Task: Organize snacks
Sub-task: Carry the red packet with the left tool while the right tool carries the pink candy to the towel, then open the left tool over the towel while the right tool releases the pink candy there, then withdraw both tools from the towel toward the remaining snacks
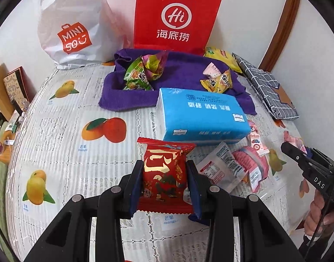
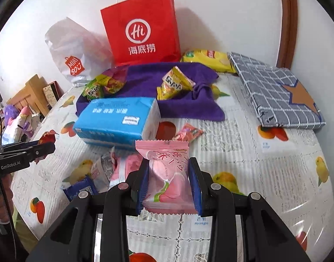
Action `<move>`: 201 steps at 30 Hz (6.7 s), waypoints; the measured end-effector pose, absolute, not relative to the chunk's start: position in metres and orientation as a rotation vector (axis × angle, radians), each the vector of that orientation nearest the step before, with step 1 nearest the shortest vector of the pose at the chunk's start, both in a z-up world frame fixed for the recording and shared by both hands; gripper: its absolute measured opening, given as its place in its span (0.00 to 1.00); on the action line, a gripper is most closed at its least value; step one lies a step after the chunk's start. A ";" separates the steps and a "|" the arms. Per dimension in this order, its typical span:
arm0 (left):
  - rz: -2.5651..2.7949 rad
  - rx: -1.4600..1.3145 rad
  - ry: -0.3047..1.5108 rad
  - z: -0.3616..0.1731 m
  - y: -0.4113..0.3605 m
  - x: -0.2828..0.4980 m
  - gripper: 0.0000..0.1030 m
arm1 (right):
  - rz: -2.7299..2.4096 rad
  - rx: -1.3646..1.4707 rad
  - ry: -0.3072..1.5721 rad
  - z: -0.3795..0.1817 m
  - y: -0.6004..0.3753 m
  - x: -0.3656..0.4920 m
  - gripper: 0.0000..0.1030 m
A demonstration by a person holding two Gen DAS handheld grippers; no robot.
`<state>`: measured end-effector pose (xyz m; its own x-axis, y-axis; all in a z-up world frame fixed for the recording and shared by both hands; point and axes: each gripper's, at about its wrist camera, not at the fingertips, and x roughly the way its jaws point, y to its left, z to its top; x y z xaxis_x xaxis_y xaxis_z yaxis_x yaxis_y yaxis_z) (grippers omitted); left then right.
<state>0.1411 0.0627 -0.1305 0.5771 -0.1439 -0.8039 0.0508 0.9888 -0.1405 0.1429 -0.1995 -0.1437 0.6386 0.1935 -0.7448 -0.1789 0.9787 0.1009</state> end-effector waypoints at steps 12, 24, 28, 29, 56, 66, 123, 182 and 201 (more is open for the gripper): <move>-0.119 -0.127 0.938 -0.119 0.067 0.148 0.35 | 0.206 0.042 0.805 -0.120 -0.197 0.152 0.34; -0.131 -0.117 0.925 -0.108 0.064 0.158 0.35 | 0.208 0.045 0.795 -0.113 -0.192 0.163 0.34; -0.132 -0.107 0.915 -0.103 0.063 0.162 0.35 | 0.206 0.040 0.794 -0.109 -0.190 0.168 0.34; -0.132 -0.105 0.912 -0.101 0.062 0.163 0.35 | 0.207 0.041 0.790 -0.108 -0.190 0.169 0.34; -0.122 -0.115 0.884 -0.070 0.065 0.211 0.35 | 0.225 0.058 0.779 -0.086 -0.180 0.216 0.34; -0.118 -0.090 0.853 -0.051 0.062 0.254 0.35 | 0.240 0.058 0.759 -0.073 -0.170 0.263 0.34; -0.111 -0.148 0.955 -0.090 0.081 0.365 0.35 | 0.182 -0.026 1.018 -0.163 -0.151 0.419 0.34; -0.204 -0.123 0.929 -0.047 0.054 0.324 0.62 | 0.108 -0.022 0.828 -0.095 -0.189 0.299 0.75; -0.089 -0.098 0.969 -0.079 0.079 0.230 0.62 | 0.158 0.111 1.079 -0.192 -0.194 0.252 0.44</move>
<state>0.2301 0.0792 -0.0793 0.5630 -0.1192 -0.8178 0.0315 0.9919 -0.1229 0.2521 -0.1943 -0.1925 0.4626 0.1828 -0.8675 -0.0743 0.9831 0.1675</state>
